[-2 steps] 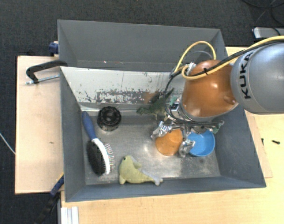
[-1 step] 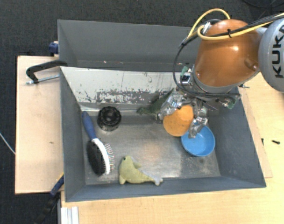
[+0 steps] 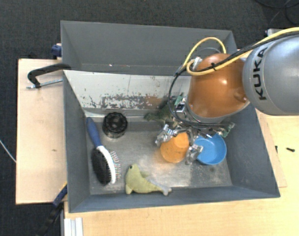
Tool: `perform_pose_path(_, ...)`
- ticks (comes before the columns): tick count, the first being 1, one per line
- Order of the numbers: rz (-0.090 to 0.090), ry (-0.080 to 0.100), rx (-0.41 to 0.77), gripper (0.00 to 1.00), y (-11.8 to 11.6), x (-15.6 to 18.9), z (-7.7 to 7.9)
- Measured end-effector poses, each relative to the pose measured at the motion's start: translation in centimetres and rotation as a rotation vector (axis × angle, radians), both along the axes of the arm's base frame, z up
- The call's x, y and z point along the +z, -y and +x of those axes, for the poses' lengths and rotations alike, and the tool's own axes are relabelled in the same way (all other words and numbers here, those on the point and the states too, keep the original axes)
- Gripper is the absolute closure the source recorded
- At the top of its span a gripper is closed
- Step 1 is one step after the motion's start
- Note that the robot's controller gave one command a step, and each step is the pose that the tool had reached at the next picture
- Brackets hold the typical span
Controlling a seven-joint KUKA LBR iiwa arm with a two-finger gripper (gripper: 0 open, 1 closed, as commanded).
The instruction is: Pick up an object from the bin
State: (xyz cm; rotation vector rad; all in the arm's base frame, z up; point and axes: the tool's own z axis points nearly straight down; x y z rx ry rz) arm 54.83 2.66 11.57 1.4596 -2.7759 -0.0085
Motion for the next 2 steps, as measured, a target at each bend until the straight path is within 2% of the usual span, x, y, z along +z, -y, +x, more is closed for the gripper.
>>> perform_pose_path(1, 0.000, 0.012, -0.062, 1.00, -4.0, -3.6, 3.7)
perform_pose_path(2, 0.000, 0.023, -0.029, 1.00, -1.9, 14.9, 3.9)
